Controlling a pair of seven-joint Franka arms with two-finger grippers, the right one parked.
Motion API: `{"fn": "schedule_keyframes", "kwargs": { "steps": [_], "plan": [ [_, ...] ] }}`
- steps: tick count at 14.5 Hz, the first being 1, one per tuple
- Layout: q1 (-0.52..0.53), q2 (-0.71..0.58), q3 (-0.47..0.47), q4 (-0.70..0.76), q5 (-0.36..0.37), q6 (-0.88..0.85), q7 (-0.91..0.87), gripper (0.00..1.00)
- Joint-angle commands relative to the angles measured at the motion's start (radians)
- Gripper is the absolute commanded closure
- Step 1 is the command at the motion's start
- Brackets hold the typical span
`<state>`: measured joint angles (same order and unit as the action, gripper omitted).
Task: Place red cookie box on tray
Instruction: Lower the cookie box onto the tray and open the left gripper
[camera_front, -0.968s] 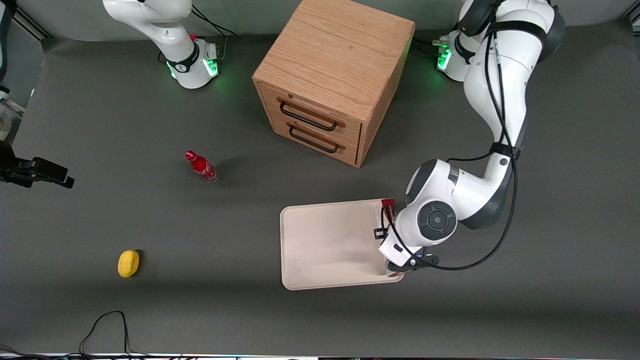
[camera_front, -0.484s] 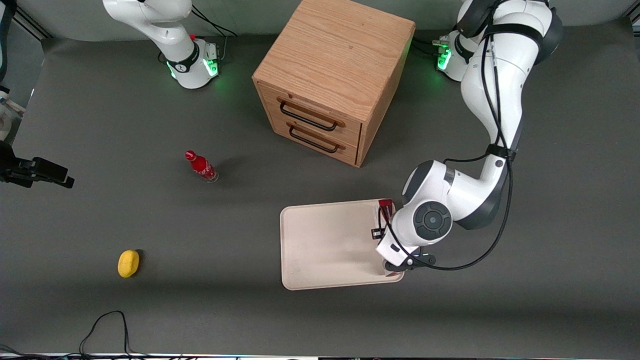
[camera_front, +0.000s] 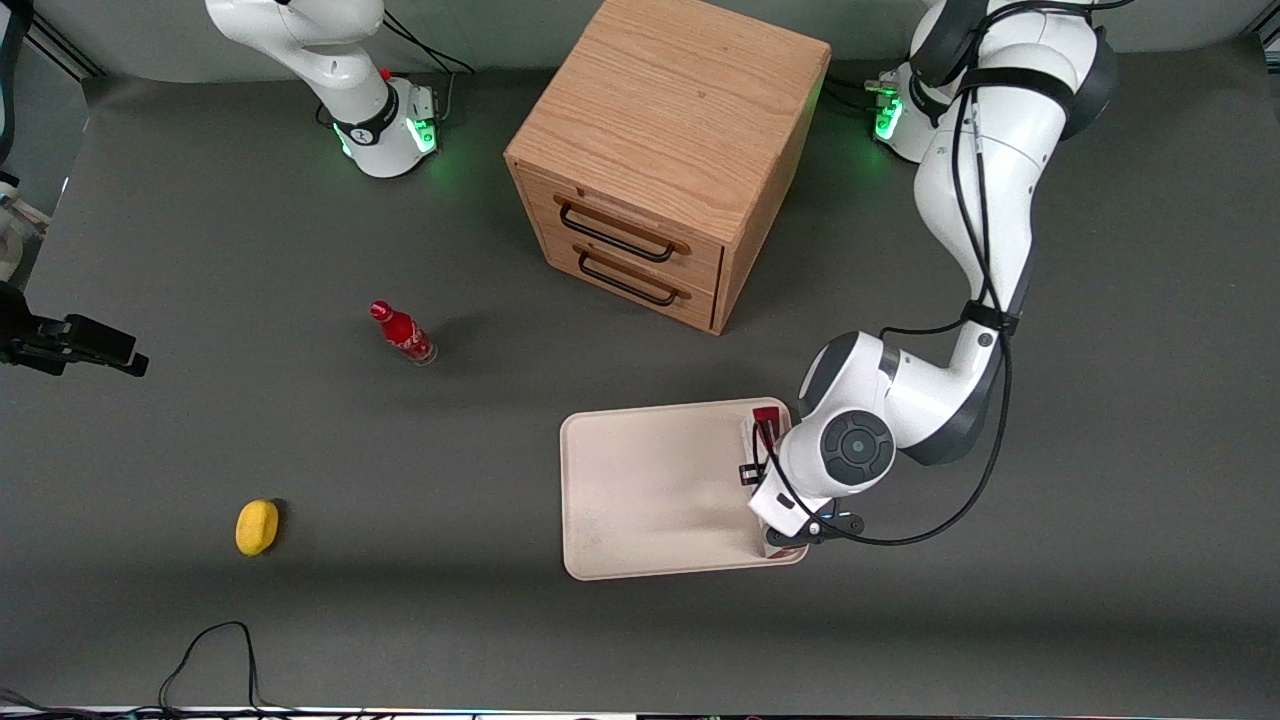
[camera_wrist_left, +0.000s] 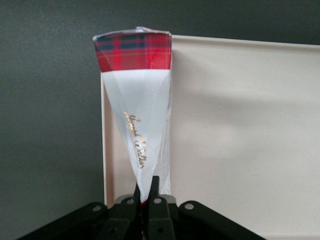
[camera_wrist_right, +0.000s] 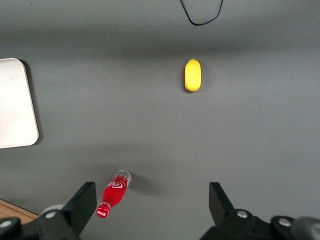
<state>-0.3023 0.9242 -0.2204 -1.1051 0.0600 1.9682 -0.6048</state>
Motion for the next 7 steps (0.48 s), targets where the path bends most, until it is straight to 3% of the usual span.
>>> {"fn": "schedule_keyframes", "kwargs": {
  "steps": [1, 7],
  "plan": [
    [-0.017, -0.007, 0.016, -0.009, 0.017, 0.017, -0.019, 0.01],
    [-0.017, -0.010, 0.016, -0.013, 0.027, 0.018, -0.019, 0.00]
  ]
}}
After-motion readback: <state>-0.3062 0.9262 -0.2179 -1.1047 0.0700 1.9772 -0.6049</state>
